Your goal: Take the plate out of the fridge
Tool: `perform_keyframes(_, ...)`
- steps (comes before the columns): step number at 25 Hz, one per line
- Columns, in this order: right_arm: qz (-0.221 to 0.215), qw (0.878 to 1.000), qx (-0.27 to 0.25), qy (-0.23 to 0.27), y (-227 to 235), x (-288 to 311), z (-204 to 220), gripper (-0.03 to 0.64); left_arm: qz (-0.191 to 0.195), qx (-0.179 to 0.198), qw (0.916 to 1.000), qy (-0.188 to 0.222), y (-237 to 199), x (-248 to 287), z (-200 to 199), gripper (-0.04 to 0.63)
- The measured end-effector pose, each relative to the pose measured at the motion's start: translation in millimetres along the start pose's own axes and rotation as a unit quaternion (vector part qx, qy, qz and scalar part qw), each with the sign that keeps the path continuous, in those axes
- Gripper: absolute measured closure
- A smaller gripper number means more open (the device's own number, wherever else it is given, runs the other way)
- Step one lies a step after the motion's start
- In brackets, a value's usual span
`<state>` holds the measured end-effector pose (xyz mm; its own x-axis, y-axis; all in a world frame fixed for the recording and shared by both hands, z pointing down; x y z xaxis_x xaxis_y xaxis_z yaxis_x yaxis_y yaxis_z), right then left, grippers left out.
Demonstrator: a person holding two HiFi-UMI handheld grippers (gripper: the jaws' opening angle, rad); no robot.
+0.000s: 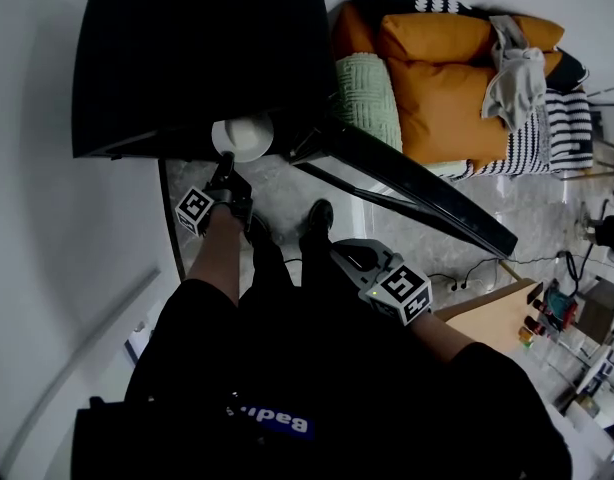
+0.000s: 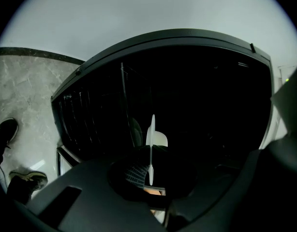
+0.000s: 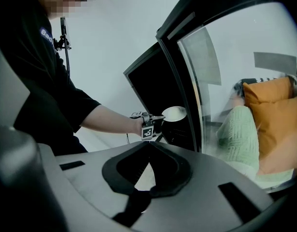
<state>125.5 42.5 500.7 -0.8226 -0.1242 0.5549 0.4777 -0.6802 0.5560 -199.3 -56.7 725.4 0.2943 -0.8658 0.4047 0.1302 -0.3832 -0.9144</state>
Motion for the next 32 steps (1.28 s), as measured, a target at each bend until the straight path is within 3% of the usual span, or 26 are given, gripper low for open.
perform_keyframes(11,-0.014,0.999,-0.034,0.024,-16.0,3.3,-25.3,0.609,0.007,0.021,0.9995,-0.021,30.2,-50.4,-3.3,0.578)
perform_keyframes(19,-0.019,0.997,-0.061,0.041,-31.2,2.8,-41.6,0.609,0.048,0.042,0.9964,-0.056,65.2,-85.0,5.1,0.578)
perform_keyframes(32,-0.001,0.995,-0.075,0.061,-40.0,-0.4,-45.4,0.609,0.063,0.055,0.9939,-0.071,103.5,-145.9,21.0,0.578)
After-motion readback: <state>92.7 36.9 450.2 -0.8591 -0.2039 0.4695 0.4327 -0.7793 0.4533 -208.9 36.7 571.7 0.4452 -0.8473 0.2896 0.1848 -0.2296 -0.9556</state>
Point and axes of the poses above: the fingertips, and each gripper's own axes: x forward along the fingers, y to its right, z out of its underside, the point moved 10 cm from there along -x, backward along the fingers, and after that the axes turned 7 degrees about -z, right-handed, at the moved point
